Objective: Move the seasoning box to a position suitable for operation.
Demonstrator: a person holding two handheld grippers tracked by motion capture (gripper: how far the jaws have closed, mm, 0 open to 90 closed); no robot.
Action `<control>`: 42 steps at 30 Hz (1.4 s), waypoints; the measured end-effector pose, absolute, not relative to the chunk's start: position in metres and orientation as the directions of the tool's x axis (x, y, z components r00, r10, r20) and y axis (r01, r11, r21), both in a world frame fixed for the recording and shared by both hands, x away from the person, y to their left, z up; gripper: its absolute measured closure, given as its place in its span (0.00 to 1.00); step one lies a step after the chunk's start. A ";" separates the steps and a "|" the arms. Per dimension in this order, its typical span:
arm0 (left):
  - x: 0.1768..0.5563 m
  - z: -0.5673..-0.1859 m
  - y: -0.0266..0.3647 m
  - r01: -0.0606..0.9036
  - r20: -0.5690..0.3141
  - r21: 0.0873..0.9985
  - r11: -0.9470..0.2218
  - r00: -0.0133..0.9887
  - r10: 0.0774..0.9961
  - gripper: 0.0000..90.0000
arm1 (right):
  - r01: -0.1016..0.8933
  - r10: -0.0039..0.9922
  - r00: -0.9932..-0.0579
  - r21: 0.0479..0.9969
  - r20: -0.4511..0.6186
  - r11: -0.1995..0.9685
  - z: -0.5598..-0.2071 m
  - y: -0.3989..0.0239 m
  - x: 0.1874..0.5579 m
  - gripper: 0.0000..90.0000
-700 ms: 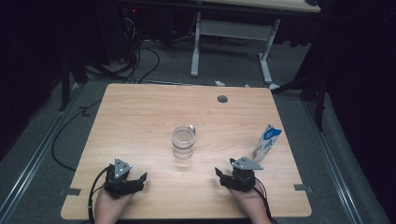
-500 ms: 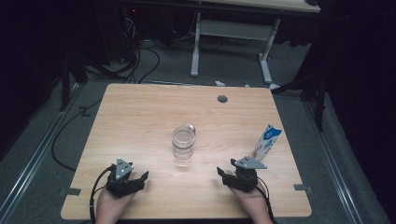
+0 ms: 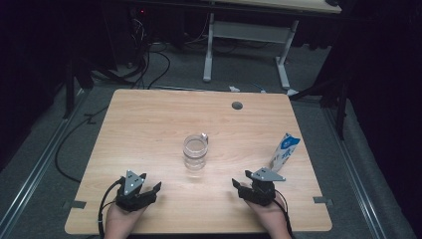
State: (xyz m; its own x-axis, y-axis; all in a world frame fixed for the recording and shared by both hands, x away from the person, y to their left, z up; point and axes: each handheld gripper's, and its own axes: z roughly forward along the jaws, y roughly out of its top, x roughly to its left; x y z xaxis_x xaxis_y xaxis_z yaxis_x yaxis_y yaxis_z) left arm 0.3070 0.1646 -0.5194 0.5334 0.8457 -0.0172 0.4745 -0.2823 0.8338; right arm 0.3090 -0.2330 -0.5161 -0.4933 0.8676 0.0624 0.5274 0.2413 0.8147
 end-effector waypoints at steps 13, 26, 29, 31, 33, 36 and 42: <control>0.306 -0.520 0.164 0.478 -0.025 0.831 -0.285 0.544 0.839 0.46 | 0.516 0.861 -0.506 0.818 0.052 0.254 -0.514 -0.234 0.310 0.44; 0.308 -0.519 0.152 0.476 -0.036 0.829 -0.293 0.569 0.822 0.54 | 0.495 0.853 -0.521 0.824 0.027 0.276 -0.511 -0.234 0.308 0.45; 0.308 -0.518 0.147 0.464 -0.024 0.832 -0.303 0.576 0.817 0.55 | 0.494 0.856 -0.515 0.827 0.032 0.267 -0.509 -0.235 0.306 0.45; 0.309 -0.518 0.144 0.464 -0.029 0.834 -0.300 0.578 0.816 0.55 | 0.490 0.856 -0.516 0.829 0.028 0.268 -0.508 -0.236 0.305 0.45; 0.310 -0.517 0.142 0.461 -0.031 0.836 -0.299 0.582 0.812 0.56 | 0.490 0.857 -0.515 0.830 0.028 0.267 -0.508 -0.236 0.306 0.45; 0.311 -0.516 0.139 0.458 -0.036 0.839 -0.294 0.585 0.810 0.57 | 0.489 0.856 -0.516 0.830 0.027 0.269 -0.507 -0.235 0.306 0.45; 0.313 -0.515 0.136 0.460 -0.048 0.842 -0.283 0.585 0.810 0.58 | 0.491 0.853 -0.520 0.828 0.029 0.272 -0.508 -0.234 0.306 0.45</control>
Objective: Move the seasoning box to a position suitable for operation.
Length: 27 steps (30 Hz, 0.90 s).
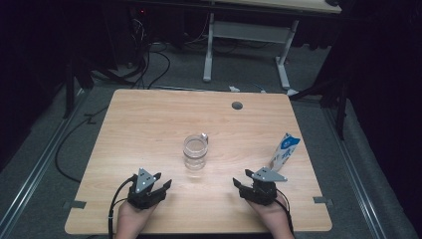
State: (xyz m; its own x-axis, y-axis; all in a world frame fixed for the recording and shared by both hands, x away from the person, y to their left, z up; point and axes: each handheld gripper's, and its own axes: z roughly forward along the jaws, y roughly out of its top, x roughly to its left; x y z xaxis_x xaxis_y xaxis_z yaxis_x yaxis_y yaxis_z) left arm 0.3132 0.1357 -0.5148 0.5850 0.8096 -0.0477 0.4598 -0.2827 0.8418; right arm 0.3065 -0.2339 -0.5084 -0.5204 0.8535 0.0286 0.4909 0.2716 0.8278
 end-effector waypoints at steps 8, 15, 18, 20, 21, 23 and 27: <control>0.322 -0.511 0.134 0.459 -0.073 0.854 -0.246 0.574 0.816 0.62 | 0.495 0.853 -0.521 0.825 0.031 0.272 -0.509 -0.233 0.306 0.46; 0.333 -0.505 0.127 0.467 -0.077 0.849 -0.248 0.574 0.816 0.64 | 0.498 0.854 -0.520 0.824 0.036 0.269 -0.508 -0.235 0.307 0.46; 0.337 -0.501 0.124 0.462 -0.077 0.853 -0.243 0.572 0.817 0.64 | 0.498 0.853 -0.520 0.825 0.038 0.267 -0.508 -0.235 0.307 0.46; 0.341 -0.499 0.122 0.459 -0.075 0.855 -0.241 0.570 0.818 0.66 | 0.498 0.852 -0.522 0.825 0.039 0.267 -0.508 -0.236 0.307 0.46; 0.344 -0.498 0.122 0.460 -0.069 0.853 -0.245 0.566 0.822 0.67 | 0.498 0.852 -0.523 0.825 0.038 0.269 -0.508 -0.236 0.307 0.46; 0.349 -0.496 0.120 0.466 -0.067 0.849 -0.250 0.563 0.823 0.69 | 0.499 0.851 -0.524 0.824 0.038 0.270 -0.509 -0.235 0.307 0.46; 0.359 -0.491 0.117 0.466 -0.062 0.849 -0.248 0.554 0.830 0.69 | 0.500 0.850 -0.526 0.822 0.038 0.273 -0.509 -0.236 0.307 0.46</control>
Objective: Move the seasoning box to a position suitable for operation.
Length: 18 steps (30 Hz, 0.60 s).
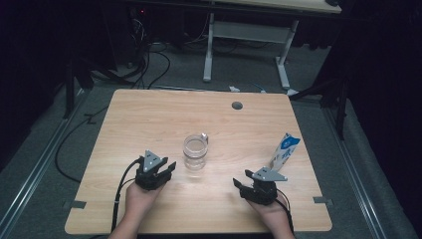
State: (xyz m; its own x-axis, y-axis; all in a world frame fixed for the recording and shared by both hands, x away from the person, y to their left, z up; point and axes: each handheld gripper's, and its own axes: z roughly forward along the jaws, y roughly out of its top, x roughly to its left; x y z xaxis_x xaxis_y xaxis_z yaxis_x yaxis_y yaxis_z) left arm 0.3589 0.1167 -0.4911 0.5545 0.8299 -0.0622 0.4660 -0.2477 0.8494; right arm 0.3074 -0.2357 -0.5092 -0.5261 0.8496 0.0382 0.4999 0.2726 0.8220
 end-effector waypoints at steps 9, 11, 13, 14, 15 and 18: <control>0.376 -0.486 0.113 0.448 -0.055 0.864 -0.231 0.538 0.841 0.71 | 0.504 0.849 -0.527 0.822 0.049 0.265 -0.509 -0.236 0.307 0.46; 0.378 -0.485 0.113 0.451 -0.052 0.861 -0.234 0.536 0.843 0.72 | 0.503 0.848 -0.527 0.822 0.049 0.266 -0.509 -0.236 0.307 0.46; 0.383 -0.484 0.112 0.455 -0.053 0.858 -0.237 0.538 0.841 0.74 | 0.504 0.847 -0.529 0.822 0.050 0.266 -0.509 -0.236 0.307 0.46; 0.385 -0.483 0.112 0.454 -0.051 0.858 -0.240 0.540 0.840 0.76 | 0.504 0.847 -0.529 0.821 0.049 0.267 -0.509 -0.236 0.307 0.46; 0.386 -0.483 0.111 0.454 -0.054 0.859 -0.237 0.540 0.840 0.78 | 0.506 0.847 -0.529 0.821 0.051 0.266 -0.510 -0.236 0.307 0.46; 0.391 -0.483 0.113 0.456 -0.078 0.866 -0.208 0.533 0.843 0.82 | 0.509 0.848 -0.527 0.820 0.056 0.262 -0.510 -0.236 0.307 0.46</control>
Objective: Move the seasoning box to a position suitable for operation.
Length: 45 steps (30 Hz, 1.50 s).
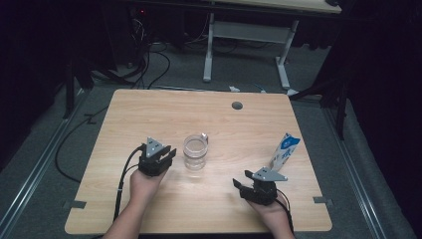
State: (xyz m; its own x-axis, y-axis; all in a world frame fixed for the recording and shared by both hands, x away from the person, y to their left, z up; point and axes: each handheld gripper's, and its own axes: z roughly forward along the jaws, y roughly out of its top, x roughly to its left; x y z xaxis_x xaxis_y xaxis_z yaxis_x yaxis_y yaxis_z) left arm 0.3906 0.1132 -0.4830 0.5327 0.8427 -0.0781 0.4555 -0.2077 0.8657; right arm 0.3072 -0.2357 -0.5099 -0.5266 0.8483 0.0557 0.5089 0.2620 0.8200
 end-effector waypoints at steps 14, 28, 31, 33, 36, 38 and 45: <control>0.408 -0.469 0.101 0.403 -0.028 0.886 -0.230 0.542 0.840 1.00 | 0.508 0.846 -0.529 0.822 0.063 0.256 -0.510 -0.237 0.308 0.46; 0.423 -0.481 0.085 0.416 -0.043 0.877 -0.241 0.568 0.822 1.00 | 0.512 0.848 -0.526 0.822 0.070 0.250 -0.510 -0.239 0.308 0.46; 0.422 -0.480 0.083 0.407 -0.041 0.880 -0.244 0.577 0.816 1.00 | 0.509 0.846 -0.529 0.822 0.066 0.254 -0.510 -0.239 0.308 0.46; 0.421 -0.481 0.083 0.407 -0.046 0.882 -0.238 0.576 0.816 1.00 | 0.508 0.846 -0.530 0.822 0.065 0.256 -0.511 -0.238 0.308 0.46; 0.418 -0.482 0.086 0.402 -0.052 0.886 -0.232 0.582 0.812 1.00 | 0.510 0.846 -0.530 0.820 0.062 0.259 -0.511 -0.237 0.308 0.46; 0.415 -0.482 0.086 0.401 -0.060 0.888 -0.225 0.585 0.809 1.00 | 0.515 0.847 -0.528 0.817 0.063 0.260 -0.511 -0.236 0.308 0.46; 0.404 -0.483 0.086 0.386 -0.059 0.895 -0.223 0.597 0.800 1.00 | 0.510 0.845 -0.532 0.818 0.056 0.266 -0.512 -0.235 0.308 0.46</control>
